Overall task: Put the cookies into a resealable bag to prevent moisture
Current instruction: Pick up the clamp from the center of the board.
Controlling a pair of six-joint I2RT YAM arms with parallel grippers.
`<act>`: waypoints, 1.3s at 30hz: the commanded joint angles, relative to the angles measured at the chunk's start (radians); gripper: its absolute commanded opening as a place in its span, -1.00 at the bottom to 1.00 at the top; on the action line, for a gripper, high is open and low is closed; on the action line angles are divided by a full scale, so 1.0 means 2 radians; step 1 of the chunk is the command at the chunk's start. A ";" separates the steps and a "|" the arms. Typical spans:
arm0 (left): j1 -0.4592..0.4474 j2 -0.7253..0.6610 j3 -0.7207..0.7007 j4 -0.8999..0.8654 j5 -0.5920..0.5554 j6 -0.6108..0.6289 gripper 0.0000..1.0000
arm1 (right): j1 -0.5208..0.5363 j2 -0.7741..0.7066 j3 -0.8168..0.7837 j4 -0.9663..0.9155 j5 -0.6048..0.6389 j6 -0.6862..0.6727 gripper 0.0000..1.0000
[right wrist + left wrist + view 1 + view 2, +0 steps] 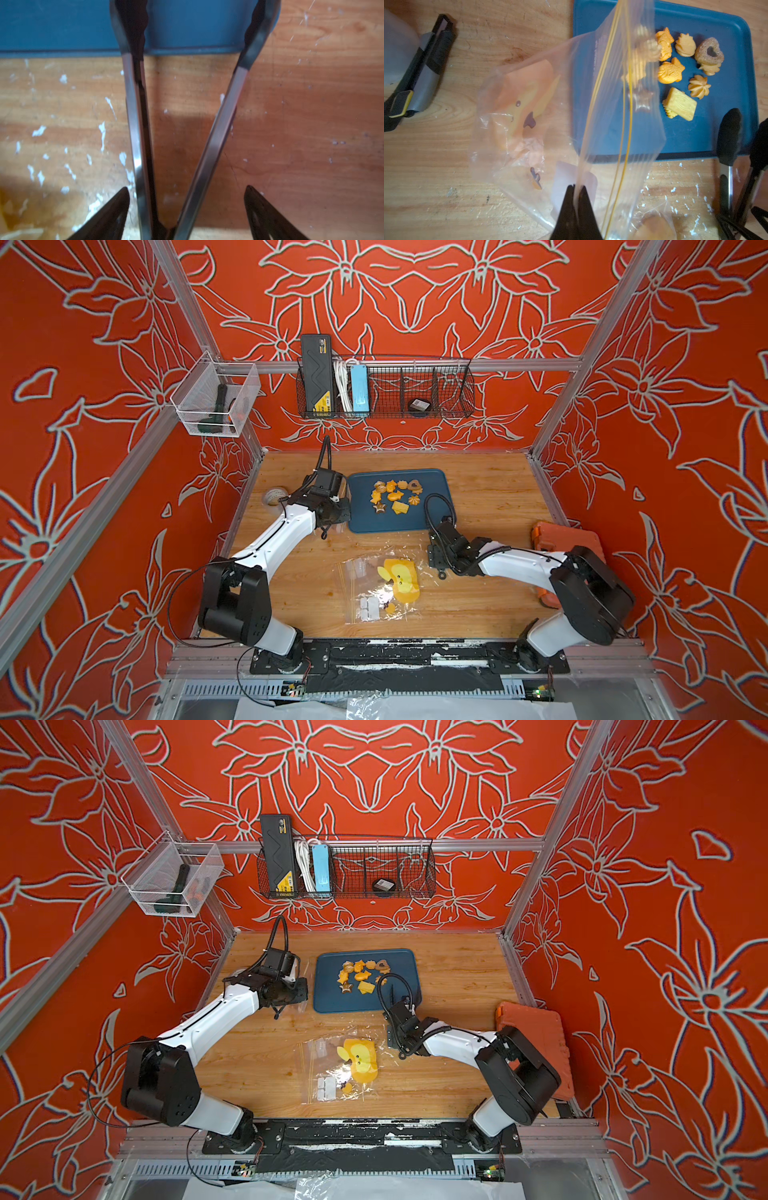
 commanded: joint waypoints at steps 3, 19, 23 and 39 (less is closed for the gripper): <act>0.005 -0.015 -0.008 0.009 0.021 0.000 -1.00 | 0.013 0.032 0.036 -0.021 0.073 0.051 0.66; 0.016 -0.023 -0.015 0.014 0.023 0.002 -1.00 | 0.010 0.036 -0.005 0.028 0.064 0.069 0.46; 0.018 -0.024 -0.015 0.014 0.023 0.002 -1.00 | -0.006 0.033 -0.020 0.051 0.034 0.065 0.44; 0.028 -0.018 -0.015 0.015 0.029 0.003 -1.00 | -0.023 -0.024 -0.049 0.045 0.032 0.033 0.07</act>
